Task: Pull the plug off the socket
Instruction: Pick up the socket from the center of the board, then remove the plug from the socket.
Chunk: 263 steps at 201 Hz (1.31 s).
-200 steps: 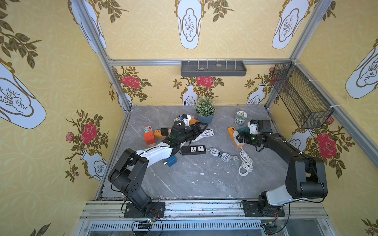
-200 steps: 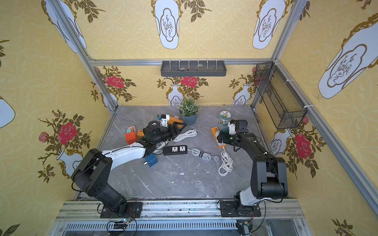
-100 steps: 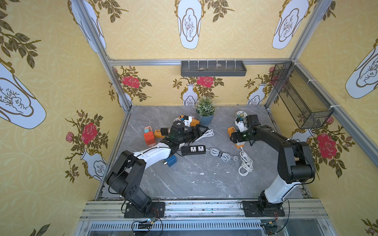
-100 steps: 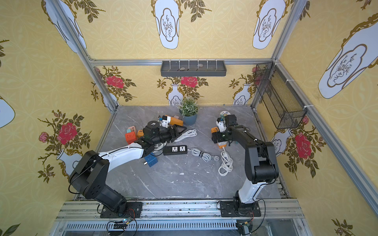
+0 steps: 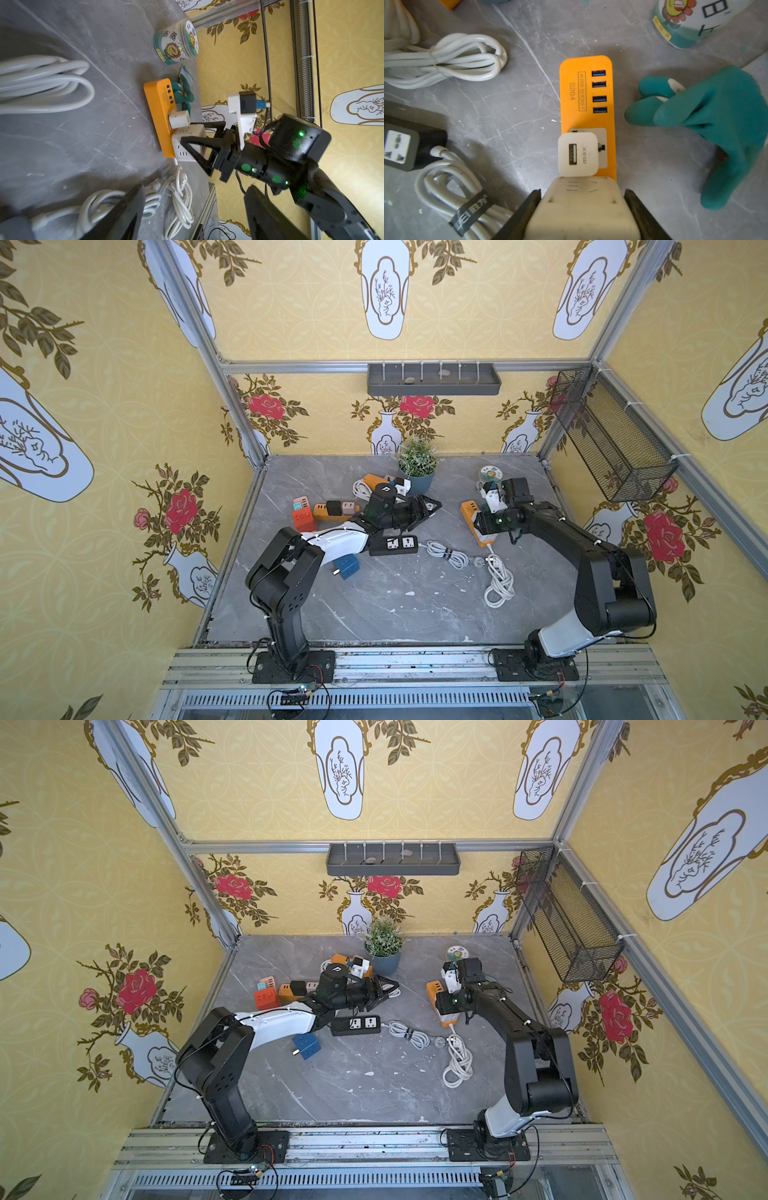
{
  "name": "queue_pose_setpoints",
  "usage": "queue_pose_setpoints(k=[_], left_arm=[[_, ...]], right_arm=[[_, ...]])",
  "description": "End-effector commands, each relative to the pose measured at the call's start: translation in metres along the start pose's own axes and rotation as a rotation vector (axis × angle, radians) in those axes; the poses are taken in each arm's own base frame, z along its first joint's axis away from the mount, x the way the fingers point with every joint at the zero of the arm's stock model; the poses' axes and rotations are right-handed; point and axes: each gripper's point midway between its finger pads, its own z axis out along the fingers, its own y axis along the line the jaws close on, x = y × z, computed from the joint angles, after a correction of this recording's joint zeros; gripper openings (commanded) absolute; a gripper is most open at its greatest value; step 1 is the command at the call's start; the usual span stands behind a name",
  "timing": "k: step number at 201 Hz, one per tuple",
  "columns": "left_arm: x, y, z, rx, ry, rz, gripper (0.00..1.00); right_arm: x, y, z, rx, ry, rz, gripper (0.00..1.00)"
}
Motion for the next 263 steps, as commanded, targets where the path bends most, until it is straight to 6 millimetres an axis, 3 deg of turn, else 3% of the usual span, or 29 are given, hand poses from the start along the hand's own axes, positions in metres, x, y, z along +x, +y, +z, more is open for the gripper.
queue_pose_setpoints(k=[1, 52, 100, 114, 158, 201, 254, 263], left_arm=[[0.004, -0.006, 0.022, 0.029, 0.042, 0.017, 0.8], [-0.003, 0.019, 0.06, -0.011, 0.029, 0.01, 0.81], [-0.013, -0.006, 0.09, 0.119, 0.063, 0.093, 0.82], [-0.013, -0.005, 0.095, 0.122, 0.066, 0.098, 0.82], [-0.009, 0.027, 0.102, 0.012, 0.075, 0.046, 0.79], [-0.006, 0.019, 0.112, 0.033, 0.112, 0.05, 0.78], [-0.003, 0.009, 0.118, 0.08, 0.113, 0.024, 0.6], [-0.004, 0.006, 0.117, 0.09, 0.104, 0.031, 0.51]], right_arm=[[-0.023, 0.013, -0.017, -0.061, -0.143, 0.022, 0.5], [-0.027, 0.027, -0.045, -0.143, -0.253, 0.042, 0.47], [-0.028, 0.041, -0.054, -0.227, -0.29, 0.051, 0.44], [-0.03, 0.043, -0.055, -0.239, -0.298, 0.055, 0.44], [-0.034, 0.049, -0.06, -0.276, -0.312, 0.065, 0.44], [-0.036, 0.054, -0.062, -0.31, -0.322, 0.073, 0.43], [-0.039, 0.055, -0.062, -0.344, -0.323, 0.098, 0.43], [-0.039, 0.054, -0.06, -0.348, -0.318, 0.108, 0.43]])
